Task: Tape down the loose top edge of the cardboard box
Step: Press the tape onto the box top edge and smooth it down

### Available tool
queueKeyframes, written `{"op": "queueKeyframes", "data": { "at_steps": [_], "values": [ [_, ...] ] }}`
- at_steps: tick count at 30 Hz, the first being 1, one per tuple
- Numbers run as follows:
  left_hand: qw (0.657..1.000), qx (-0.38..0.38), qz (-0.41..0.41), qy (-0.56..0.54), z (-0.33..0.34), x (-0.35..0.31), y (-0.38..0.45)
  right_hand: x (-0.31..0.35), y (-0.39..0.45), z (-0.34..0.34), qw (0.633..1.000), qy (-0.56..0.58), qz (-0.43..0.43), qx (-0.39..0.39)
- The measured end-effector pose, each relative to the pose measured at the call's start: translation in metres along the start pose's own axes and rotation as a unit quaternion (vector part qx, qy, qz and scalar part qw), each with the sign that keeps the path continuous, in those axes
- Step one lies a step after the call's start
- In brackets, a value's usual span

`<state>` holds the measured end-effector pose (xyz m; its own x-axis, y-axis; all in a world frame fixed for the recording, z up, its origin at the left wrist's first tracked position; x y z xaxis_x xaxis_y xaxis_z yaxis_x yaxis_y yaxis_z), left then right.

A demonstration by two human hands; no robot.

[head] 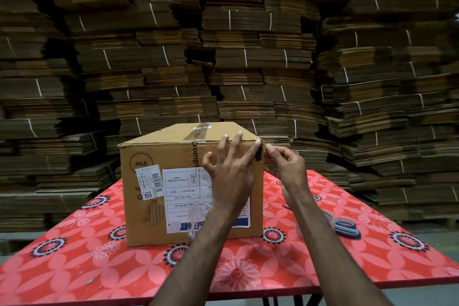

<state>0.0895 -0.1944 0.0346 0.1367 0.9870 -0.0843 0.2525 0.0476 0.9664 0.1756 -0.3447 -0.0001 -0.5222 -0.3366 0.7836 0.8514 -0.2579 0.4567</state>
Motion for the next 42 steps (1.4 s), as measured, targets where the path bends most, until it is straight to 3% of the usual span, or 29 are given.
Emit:
{"op": "queueKeyframes", "data": {
  "at_steps": [18, 26, 32, 36, 39, 42],
  "values": [
    [0.997, 0.03, 0.069, -0.011, 0.012, 0.011, -0.001, -0.024, 0.004, 0.013, 0.991, 0.104, 0.078, 0.029],
    [0.994, 0.053, 0.073, -0.054, 0.016, 0.011, 0.0, -0.05, 0.005, 0.041, 0.96, 0.21, 0.163, 0.088],
    [0.992, 0.047, 0.078, -0.087, 0.015, 0.01, 0.001, -0.057, 0.004, 0.038, 0.963, 0.179, 0.186, 0.078],
    [0.991, 0.045, 0.07, -0.103, 0.015, 0.009, 0.0, -0.064, 0.003, 0.03, 0.979, 0.08, 0.184, 0.034],
    [0.992, 0.048, 0.072, -0.088, 0.014, 0.01, 0.0, -0.055, 0.009, 0.026, 0.986, 0.094, 0.139, 0.018],
    [0.992, 0.051, 0.068, -0.088, 0.014, 0.011, 0.0, -0.046, 0.008, 0.038, 0.981, 0.121, 0.142, 0.056]
  ]
}}
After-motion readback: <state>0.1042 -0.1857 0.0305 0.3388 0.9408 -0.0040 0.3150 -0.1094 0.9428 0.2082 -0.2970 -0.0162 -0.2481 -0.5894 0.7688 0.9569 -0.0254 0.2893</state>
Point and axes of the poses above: each hand's wrist, its own y-axis towards the middle knuckle, its own z-axis out of the palm, x = y × z, the point moved 10 cm from there along y, towards the middle knuckle, and after that the axes turned 8 degrees about -x, right-handed, at the moved point
